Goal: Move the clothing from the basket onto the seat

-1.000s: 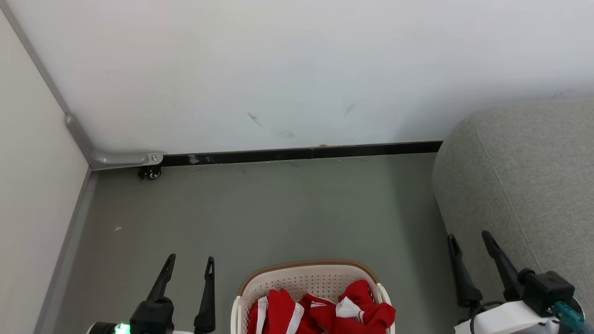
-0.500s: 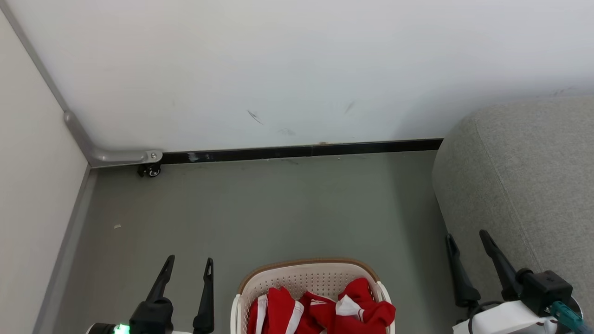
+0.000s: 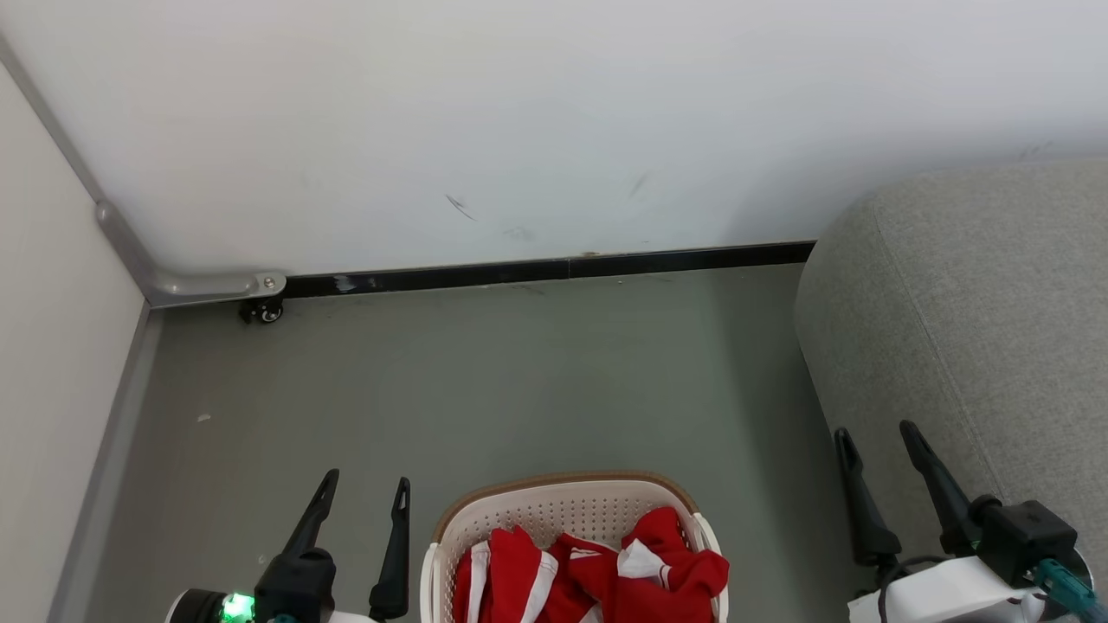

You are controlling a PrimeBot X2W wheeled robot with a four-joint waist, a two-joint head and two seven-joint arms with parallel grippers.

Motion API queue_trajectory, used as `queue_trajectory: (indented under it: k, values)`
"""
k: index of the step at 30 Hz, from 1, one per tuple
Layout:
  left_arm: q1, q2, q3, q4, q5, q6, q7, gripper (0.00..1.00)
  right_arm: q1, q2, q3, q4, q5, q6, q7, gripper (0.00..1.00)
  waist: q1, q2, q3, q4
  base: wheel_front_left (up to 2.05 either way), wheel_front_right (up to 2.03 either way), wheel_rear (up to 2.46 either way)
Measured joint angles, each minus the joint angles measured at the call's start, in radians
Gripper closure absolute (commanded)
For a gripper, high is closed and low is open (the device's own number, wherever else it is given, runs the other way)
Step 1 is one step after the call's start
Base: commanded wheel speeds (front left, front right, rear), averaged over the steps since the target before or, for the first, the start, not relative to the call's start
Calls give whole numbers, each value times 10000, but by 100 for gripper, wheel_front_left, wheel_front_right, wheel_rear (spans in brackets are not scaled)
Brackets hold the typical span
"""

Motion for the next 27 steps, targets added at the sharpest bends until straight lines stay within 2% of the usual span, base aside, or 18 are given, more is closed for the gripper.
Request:
queue_trajectory:
  k: [14,27]
  values:
    - [-1082,81,-721,428,397,-593,-8,0,-52,2,-221,-596,-268,0,-96,0,-1,0,609,-281,0,0,0]
    - [-1618,-27,-978,1475,529,-803,-8,0,-245,4,-686,-1210,-418,0,-190,0,-1,0,1556,-633,0,0,0]
